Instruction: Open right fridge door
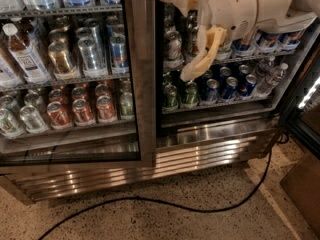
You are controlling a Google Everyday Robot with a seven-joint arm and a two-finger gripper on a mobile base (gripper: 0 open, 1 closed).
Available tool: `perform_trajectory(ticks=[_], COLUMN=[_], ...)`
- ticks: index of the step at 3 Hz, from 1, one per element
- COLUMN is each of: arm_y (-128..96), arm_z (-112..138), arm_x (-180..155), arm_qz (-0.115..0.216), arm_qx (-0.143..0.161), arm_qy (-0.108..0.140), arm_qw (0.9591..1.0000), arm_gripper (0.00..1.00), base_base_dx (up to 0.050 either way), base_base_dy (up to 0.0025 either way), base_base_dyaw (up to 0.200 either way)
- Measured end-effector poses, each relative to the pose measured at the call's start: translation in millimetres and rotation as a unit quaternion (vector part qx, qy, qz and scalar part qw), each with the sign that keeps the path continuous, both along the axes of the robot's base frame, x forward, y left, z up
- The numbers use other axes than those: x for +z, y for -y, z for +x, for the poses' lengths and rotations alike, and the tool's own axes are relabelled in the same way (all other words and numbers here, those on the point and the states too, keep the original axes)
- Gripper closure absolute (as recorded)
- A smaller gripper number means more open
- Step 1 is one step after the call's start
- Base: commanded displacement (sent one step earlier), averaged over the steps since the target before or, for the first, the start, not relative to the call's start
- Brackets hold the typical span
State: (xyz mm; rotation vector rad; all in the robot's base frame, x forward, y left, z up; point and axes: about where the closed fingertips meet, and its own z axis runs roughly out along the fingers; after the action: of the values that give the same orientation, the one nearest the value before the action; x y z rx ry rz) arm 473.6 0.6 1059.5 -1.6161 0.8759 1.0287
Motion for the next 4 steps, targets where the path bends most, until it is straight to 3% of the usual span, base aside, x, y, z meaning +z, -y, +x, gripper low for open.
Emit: perform_trajectory(ticks=[1,2,3,4], arm_y=[58.1,116.6,120.1,100.4], arm_z=[-23.5,-29.8,-30.2,-18.1], arm_x=[9.6,10.1,10.2,1.7], arm_qz=[-0.021,-0.031,-0.031,-0.035], arm_qx=[-0.054,-0.113,-0.118,-0.115], arm_qy=[0.009,0.007,0.007,-0.001], arm_qw=[0.9982,0.9930,0.9925,0.9927], arm_gripper=[0.00,0.19,0.42,0.66], base_base_dx=[0.000,0.000,0.000,0.000], base_base_dy=[0.00000,0.00000,0.00000,0.00000], base_base_dyaw=[0.000,0.000,0.000,0.000])
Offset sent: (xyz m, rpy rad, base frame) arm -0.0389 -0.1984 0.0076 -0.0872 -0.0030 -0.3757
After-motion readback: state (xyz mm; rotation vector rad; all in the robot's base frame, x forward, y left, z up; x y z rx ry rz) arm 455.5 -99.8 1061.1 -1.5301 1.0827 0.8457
